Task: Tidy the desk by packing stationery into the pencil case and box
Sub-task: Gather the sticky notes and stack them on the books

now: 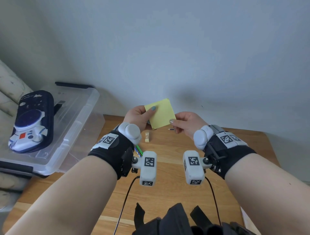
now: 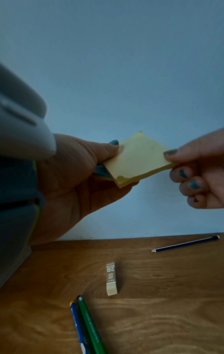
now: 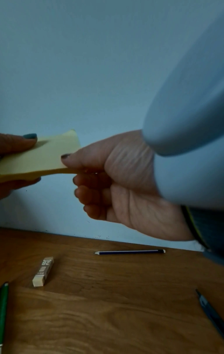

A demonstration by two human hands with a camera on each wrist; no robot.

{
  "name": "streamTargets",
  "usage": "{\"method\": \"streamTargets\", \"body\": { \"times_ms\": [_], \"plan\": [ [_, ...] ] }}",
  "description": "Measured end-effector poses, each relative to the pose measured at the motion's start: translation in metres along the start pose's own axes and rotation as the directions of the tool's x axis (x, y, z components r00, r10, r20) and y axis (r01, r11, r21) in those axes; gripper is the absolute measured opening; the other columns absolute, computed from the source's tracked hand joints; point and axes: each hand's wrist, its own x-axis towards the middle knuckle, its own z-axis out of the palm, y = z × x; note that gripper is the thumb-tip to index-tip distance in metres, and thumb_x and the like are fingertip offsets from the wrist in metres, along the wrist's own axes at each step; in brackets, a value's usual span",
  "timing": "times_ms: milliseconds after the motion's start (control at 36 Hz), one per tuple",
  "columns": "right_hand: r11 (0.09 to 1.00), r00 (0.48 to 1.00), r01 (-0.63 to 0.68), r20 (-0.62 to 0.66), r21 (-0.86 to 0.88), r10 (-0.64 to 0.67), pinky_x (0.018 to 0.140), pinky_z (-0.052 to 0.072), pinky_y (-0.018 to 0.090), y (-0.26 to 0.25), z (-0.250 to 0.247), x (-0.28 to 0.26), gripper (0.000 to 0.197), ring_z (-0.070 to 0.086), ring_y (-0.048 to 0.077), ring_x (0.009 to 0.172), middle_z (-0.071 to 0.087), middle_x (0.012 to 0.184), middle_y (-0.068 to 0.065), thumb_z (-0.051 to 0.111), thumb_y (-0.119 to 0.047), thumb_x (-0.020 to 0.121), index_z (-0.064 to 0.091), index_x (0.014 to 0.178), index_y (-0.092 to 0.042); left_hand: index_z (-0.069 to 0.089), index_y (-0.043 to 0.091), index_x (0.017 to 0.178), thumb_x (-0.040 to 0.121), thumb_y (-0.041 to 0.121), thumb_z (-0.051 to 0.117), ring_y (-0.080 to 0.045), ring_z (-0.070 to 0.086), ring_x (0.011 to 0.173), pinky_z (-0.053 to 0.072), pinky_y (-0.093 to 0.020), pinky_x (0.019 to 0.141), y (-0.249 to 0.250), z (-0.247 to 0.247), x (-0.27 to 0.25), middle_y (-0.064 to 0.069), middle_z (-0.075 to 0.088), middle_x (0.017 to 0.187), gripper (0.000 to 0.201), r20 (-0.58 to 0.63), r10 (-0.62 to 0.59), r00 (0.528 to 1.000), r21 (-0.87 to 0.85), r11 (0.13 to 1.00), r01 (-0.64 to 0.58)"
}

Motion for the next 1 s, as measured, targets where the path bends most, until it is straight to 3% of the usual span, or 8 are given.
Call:
{"method": "streamTargets", "body": {
  "times_ms": [139,361,583,667,750,806,917,1000],
  "plan": [
    [0.986,0.998,-0.056,-0.029,0.156,0.061,0.067,0.051,0.029,0.02,-0.023,-0.014,0.004,0.068,0.019,0.07,0.068,0.082,0.012,0.063,-0.008,0.088,0.066,0.088,-0.006,0.067,-0.002,0.094,0.086,0.029,0.068,-0.026,0.063,0.066,0.058,-0.043,0.068,-0.018,0.026,-0.003,-0.012,0.067,0.075,0.031,0.0,0.013,1.0,0.054,0.998,-0.013],
    [0.999,0.998,-0.053,-0.041,-0.008,0.053,0.061,0.054,0.021,0.04,-0.032,-0.015,0.024,0.068,0.009,0.059,0.07,0.073,0.007,0.062,-0.009,0.089,0.065,0.108,0.005,0.067,0.008,0.084,0.087,0.029,0.067,-0.024,0.067,0.064,0.059,-0.041,0.066,-0.044,0.039,-0.012,-0.01,0.067,0.073,0.021,-0.066,-0.061,0.996,0.012,0.998,0.061],
    [0.996,0.979,-0.042,-0.194,0.084,0.058,0.064,0.051,0.027,0.055,-0.045,-0.013,0.022,0.065,0.016,0.063,0.071,0.07,0.003,0.06,-0.006,0.09,0.067,0.11,-0.006,0.057,0.013,0.107,0.094,0.002,0.051,-0.019,0.07,0.067,0.059,-0.027,0.059,-0.054,0.01,-0.006,-0.014,0.056,0.115,0.018,-0.288,-0.05,0.956,-0.132,0.991,0.012],
    [0.994,0.976,-0.095,-0.19,0.063,0.105,0.064,0.051,0.028,0.058,-0.049,-0.012,0.023,0.065,0.014,0.061,0.07,0.073,0.006,0.06,-0.007,0.09,0.065,0.113,-0.005,0.054,0.025,0.11,0.091,0.002,0.056,-0.027,0.07,0.078,0.058,-0.032,0.063,-0.055,0.012,-0.008,-0.014,0.054,0.12,0.03,-0.179,0.003,0.984,-0.084,0.996,-0.018],
    [0.986,0.974,-0.156,-0.158,0.059,0.163,0.064,0.053,0.027,0.062,-0.047,-0.01,0.019,0.065,0.014,0.061,0.069,0.073,0.007,0.061,-0.008,0.09,0.067,0.108,-0.005,0.047,0.031,0.123,0.092,0.008,0.058,-0.028,0.071,0.068,0.058,-0.039,0.068,-0.053,0.025,-0.013,-0.015,0.063,0.107,0.041,0.008,-0.002,1.0,0.03,1.0,0.001],
    [0.981,0.973,-0.191,-0.122,0.041,0.195,0.064,0.052,0.028,0.064,-0.043,-0.009,0.016,0.065,0.016,0.062,0.068,0.071,0.007,0.062,-0.008,0.089,0.068,0.104,-0.007,0.042,0.034,0.128,0.092,0.012,0.058,-0.021,0.068,0.058,0.057,-0.03,0.057,-0.052,0.035,-0.016,-0.011,0.067,0.1,0.045,0.084,-0.016,0.996,0.161,0.987,0.002],
    [0.978,0.975,-0.211,-0.069,0.0,0.21,0.07,0.051,0.033,0.065,-0.03,-0.01,0.011,0.067,0.015,0.061,0.071,0.067,0.005,0.063,-0.009,0.089,0.07,0.089,-0.017,0.04,0.031,0.132,0.09,0.018,0.058,-0.022,0.064,0.055,0.057,-0.031,0.057,-0.056,0.045,-0.016,-0.004,0.069,0.1,0.047,0.086,-0.014,0.996,0.392,0.92,-0.021],
    [0.977,0.976,-0.213,-0.054,0.012,0.213,0.07,0.049,0.033,0.061,-0.024,-0.011,0.015,0.068,0.014,0.06,0.071,0.066,0.005,0.062,-0.009,0.09,0.07,0.086,-0.021,0.046,0.025,0.125,0.09,0.023,0.058,-0.015,0.058,0.055,0.047,-0.02,0.047,-0.058,0.043,-0.014,-0.001,0.067,0.101,0.037,0.039,0.007,0.999,0.501,0.865,-0.026]
  ]
}}
